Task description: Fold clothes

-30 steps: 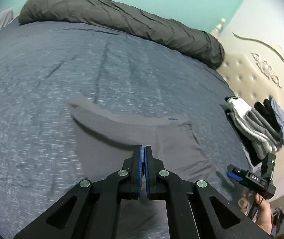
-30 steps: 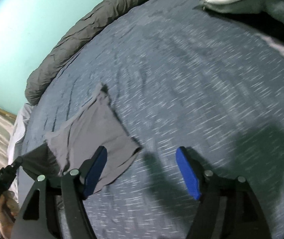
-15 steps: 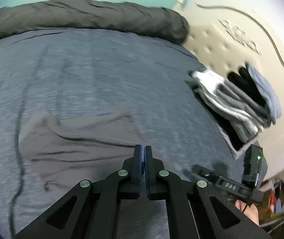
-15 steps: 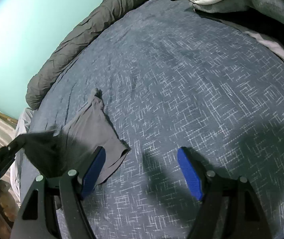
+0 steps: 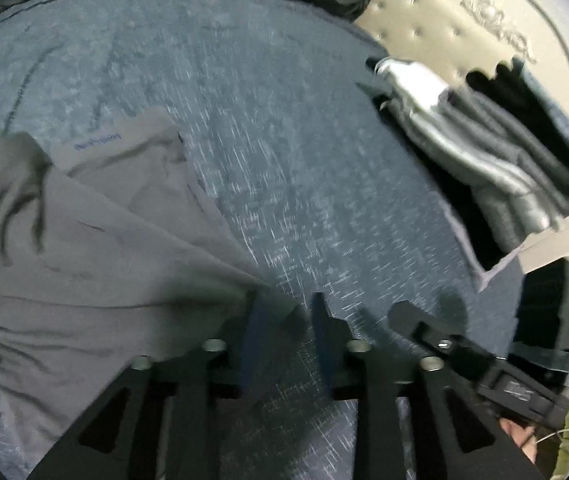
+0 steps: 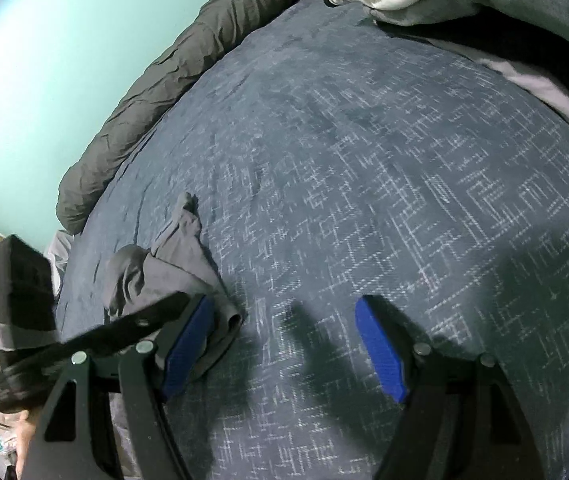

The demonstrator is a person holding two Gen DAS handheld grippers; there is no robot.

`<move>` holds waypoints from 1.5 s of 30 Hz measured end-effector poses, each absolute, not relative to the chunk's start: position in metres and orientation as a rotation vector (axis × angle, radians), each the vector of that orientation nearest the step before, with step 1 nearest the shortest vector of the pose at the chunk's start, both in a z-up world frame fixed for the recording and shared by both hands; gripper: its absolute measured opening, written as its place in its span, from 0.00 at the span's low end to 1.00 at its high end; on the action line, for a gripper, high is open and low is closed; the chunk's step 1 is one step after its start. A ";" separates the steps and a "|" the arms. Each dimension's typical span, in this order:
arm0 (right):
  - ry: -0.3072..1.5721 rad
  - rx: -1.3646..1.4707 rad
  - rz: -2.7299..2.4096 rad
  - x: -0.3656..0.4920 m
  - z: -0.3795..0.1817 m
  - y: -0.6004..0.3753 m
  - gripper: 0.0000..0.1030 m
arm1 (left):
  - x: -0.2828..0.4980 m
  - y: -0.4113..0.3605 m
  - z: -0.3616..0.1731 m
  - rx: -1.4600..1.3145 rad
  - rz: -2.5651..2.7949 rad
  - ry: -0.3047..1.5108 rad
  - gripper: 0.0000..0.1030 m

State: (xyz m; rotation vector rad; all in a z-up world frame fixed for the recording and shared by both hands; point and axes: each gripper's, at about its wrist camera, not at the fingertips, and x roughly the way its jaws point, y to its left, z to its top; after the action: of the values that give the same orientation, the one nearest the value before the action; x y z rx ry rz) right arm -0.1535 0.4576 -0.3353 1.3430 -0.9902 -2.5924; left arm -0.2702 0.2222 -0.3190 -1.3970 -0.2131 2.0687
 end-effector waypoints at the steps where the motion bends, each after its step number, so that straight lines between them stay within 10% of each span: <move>1: -0.988 1.335 -2.584 -0.154 -0.334 0.456 0.73 | -0.270 0.216 -0.313 -1.380 2.085 -0.214 0.36; 10: -0.908 1.214 -2.567 -0.151 -0.317 0.440 0.72 | -0.292 0.141 -0.279 -1.338 2.285 -0.209 0.41; 45: -0.698 1.343 -2.592 -0.184 -0.333 0.391 0.00 | -0.325 0.061 -0.300 -1.387 2.361 -0.255 0.42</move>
State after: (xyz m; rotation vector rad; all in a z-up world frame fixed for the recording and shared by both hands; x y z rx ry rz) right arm -0.1845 0.3911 -0.3328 1.3428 -0.6980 -2.5920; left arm -0.3252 0.0611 -0.3003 -1.3870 -0.2547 2.3609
